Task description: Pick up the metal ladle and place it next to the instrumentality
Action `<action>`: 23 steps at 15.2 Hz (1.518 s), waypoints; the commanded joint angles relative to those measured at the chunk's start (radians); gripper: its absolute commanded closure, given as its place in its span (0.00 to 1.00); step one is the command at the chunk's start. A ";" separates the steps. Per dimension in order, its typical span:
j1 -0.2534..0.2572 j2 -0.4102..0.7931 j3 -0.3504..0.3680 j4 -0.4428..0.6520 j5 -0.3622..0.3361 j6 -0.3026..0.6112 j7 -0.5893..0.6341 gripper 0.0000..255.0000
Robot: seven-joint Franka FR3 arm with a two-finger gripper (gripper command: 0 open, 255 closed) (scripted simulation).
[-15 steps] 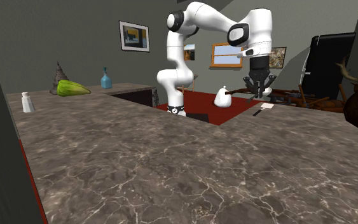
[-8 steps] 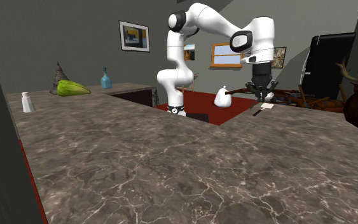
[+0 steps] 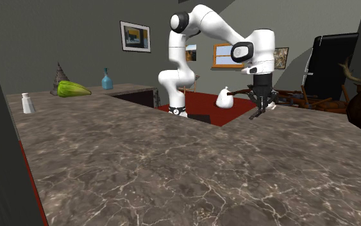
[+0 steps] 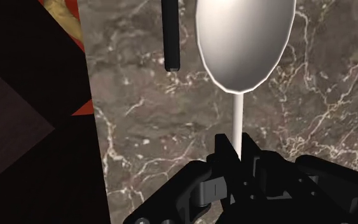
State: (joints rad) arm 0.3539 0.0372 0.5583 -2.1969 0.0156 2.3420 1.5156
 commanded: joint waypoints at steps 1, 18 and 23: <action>0.001 0.016 0.000 -0.012 -0.012 0.027 0.008 1.00; 0.005 0.052 -0.003 -0.032 -0.040 0.077 0.026 0.00; -0.007 -0.047 0.000 0.002 0.034 -0.042 -0.026 0.00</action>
State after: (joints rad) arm 0.3478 0.0154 0.5569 -2.1998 0.0309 2.3277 1.4996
